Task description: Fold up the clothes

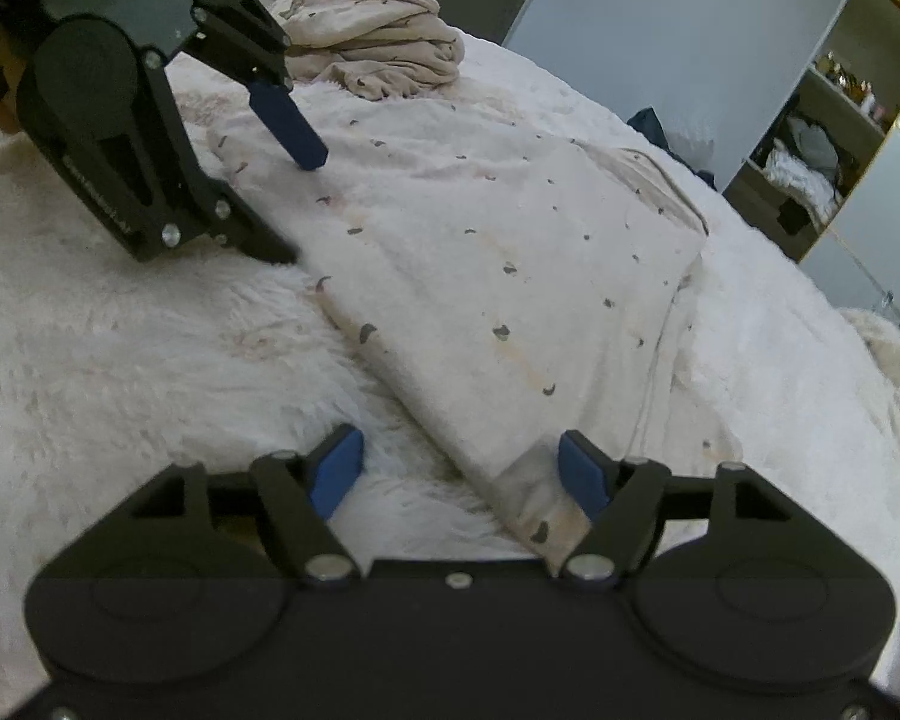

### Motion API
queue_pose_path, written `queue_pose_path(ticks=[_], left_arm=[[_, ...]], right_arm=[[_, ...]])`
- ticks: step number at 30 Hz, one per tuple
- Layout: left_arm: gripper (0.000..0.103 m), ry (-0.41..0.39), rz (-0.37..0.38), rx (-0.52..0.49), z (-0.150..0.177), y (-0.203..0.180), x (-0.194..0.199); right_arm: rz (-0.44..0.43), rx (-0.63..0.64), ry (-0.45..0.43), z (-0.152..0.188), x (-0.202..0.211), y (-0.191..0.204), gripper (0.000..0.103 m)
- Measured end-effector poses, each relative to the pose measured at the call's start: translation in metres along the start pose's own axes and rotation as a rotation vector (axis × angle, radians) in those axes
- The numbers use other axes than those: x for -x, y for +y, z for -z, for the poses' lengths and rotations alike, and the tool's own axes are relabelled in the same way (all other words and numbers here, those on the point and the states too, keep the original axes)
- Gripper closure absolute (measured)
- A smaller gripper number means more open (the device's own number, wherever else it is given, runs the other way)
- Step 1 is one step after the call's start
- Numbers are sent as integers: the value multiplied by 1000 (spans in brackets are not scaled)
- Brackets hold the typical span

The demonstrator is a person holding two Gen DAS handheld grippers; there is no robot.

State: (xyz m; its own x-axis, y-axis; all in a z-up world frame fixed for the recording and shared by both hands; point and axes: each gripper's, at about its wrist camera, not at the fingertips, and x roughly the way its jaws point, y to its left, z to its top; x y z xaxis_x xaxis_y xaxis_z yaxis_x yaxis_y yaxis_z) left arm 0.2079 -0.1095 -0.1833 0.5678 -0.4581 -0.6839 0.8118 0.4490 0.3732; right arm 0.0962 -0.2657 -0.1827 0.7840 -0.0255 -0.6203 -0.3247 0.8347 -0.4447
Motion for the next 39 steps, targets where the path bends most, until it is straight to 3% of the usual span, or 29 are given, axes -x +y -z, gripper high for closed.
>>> queue_pose_path(ticks=[4,5,7,12,15,18,24,25,26,28,30,32,33,39], left_arm=[[33,26,-43,-20,5,2,-3],[33,32,-61,-41,6,2,-2],[33,44,-122,-132,8,-5,-3],[40,32,-235,-323,15,-26,-2],[41,-22,-311,-467,22,-45,-1],[41,-49,-335,-504,26,-50,-7],[44,-72,-347,-435,29,-35,-13],[53,-74,-349,-439,30,-37,-14],[60,-77,-353,-451,31,-39,-16],[71,-87,-367,-493,33,-46,-19],[72,-97,-383,-516,35,-50,-21],[60,-120,-420,-531,36,-50,-23],[59,-129,-431,-530,36,-48,-24],[55,-143,-419,-507,37,-41,-24]], right_arm=[[91,107,13,-1,-6,7,33],[109,122,18,-1,-7,7,39],[183,192,43,3,-14,8,48],[276,348,21,8,-21,19,49],[347,482,-15,9,-26,35,49],[355,511,-20,10,-32,38,49],[394,516,-30,8,-52,32,53],[399,521,-32,8,-55,32,62],[400,523,-31,8,-58,32,80],[386,533,-12,7,-66,36,91],[407,546,-17,8,-69,40,90],[445,562,-32,10,-68,42,76],[463,571,-43,11,-66,42,73],[450,577,-36,10,-57,40,73]])
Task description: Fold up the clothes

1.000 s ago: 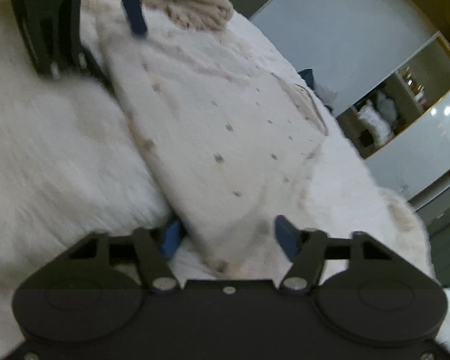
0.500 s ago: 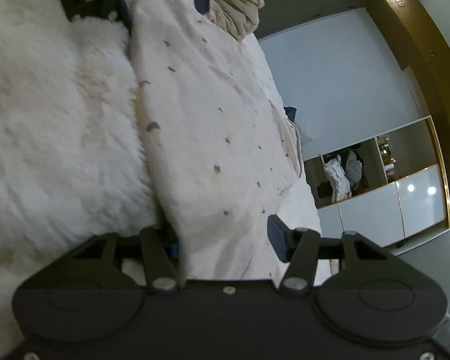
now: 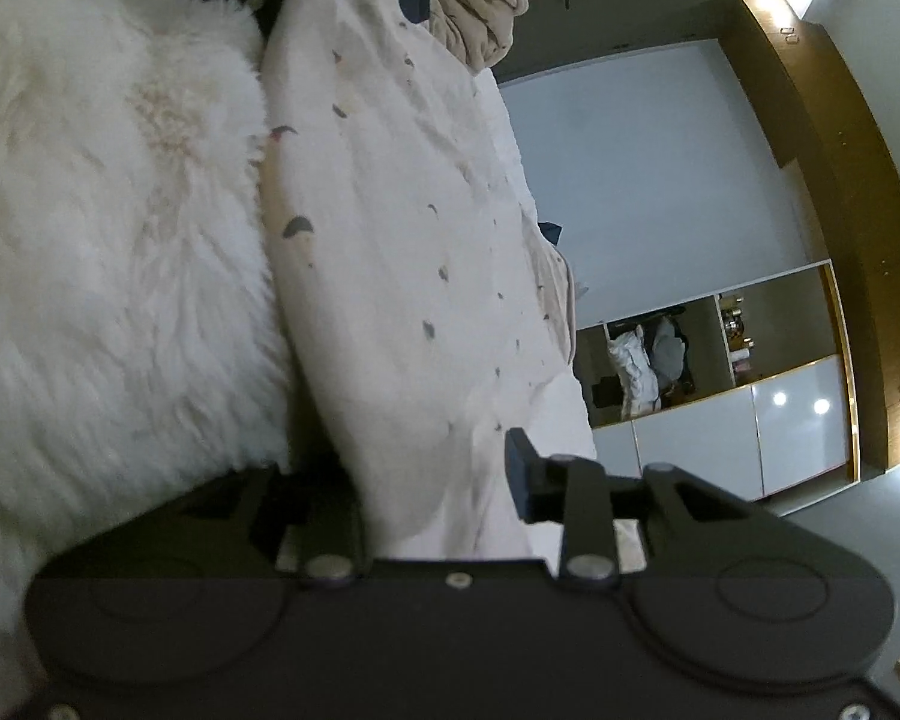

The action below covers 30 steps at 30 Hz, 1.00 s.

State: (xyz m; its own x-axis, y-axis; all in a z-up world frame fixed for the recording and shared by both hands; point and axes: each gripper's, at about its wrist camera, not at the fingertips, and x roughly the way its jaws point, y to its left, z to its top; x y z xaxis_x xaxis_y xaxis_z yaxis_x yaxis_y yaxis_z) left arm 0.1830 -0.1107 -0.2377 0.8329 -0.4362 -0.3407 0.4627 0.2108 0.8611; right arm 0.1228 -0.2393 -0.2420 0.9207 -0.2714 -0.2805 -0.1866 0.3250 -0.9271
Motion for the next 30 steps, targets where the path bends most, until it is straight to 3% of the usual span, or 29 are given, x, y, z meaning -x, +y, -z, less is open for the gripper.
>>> queue_pose_path(ticks=[3,9,11,14,17,19,25,30], left_arm=[[55,-2,3,3,-1,0,-1],[55,-13,12,15,2,2,-2],[69,4,42,27,4,-1,-1],[87,42,108,76,5,0,-5],[98,83,164,124,2,12,-2],[100,89,181,147,-3,32,16],[100,-2,158,179,-36,128,110],[100,-84,178,187,-69,212,177]], right_arm=[[-6,4,-2,-2,2,2,74],[-41,-43,3,5,-2,1,87],[-40,-49,2,7,-1,2,95],[-56,-64,8,8,-1,1,98],[-83,-55,3,6,9,-12,99],[-97,-51,-7,6,19,-24,99],[-233,-59,-97,0,98,-128,99],[-476,-157,-128,-17,170,-264,99]])
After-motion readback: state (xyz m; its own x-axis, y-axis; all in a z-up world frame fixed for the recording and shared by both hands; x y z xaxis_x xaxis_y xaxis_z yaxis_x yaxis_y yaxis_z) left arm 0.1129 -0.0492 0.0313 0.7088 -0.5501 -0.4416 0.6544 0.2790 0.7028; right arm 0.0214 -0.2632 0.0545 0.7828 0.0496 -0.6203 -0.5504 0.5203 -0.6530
